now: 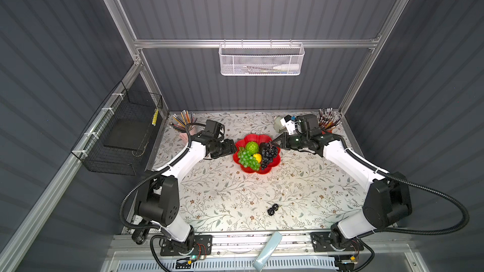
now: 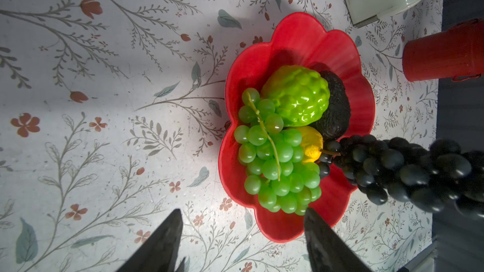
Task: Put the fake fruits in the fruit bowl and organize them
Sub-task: 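Lower the dark grapes into the bowl beside the avocado and open the right gripper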
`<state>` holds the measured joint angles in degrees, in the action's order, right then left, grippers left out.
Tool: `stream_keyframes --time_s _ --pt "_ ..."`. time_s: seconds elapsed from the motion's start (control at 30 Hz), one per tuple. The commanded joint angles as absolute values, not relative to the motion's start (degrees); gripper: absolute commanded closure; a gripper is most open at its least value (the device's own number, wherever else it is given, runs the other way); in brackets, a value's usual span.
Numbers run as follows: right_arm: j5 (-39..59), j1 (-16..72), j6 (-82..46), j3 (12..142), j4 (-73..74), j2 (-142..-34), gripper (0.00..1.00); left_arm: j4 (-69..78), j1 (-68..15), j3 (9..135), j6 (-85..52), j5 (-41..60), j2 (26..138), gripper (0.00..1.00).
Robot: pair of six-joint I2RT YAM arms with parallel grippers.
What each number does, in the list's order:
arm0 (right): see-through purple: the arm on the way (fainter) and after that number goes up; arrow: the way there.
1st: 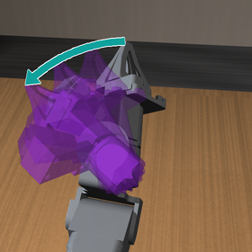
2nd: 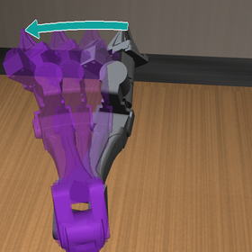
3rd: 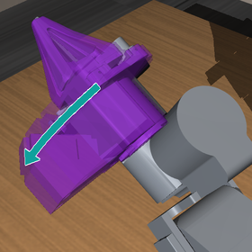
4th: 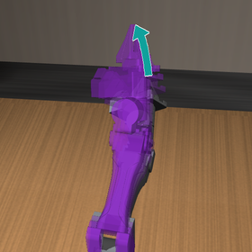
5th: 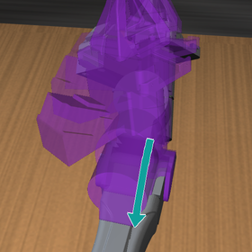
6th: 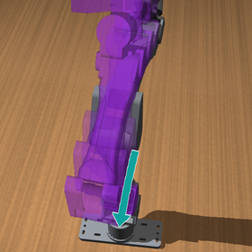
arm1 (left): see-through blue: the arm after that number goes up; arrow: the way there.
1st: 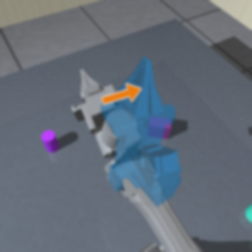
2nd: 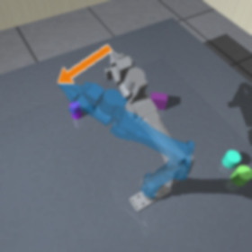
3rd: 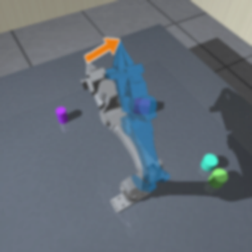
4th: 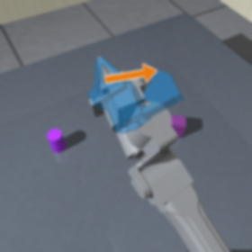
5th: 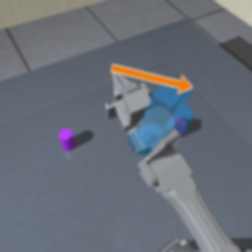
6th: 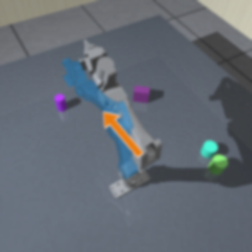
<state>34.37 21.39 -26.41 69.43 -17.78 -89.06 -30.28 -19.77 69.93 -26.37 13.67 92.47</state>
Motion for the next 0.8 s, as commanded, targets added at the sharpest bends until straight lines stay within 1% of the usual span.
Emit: stream_keyframes --time_s 0.0,0.37,0.77 --pt "33.6 21.2 -23.4 69.1 -15.8 -90.8 1.0 -30.3 -19.5 69.7 -27.2 14.0 91.5 0.27" --pt "30.5 20.0 -17.8 75.8 -17.7 -100.2 1.0 -30.6 -19.5 70.7 -27.1 14.0 92.8 0.27" --pt "29.9 20.0 -16.5 80.9 -16.9 -108.3 1.0 -30.2 -19.5 70.7 -27.2 13.9 93.3 0.26"
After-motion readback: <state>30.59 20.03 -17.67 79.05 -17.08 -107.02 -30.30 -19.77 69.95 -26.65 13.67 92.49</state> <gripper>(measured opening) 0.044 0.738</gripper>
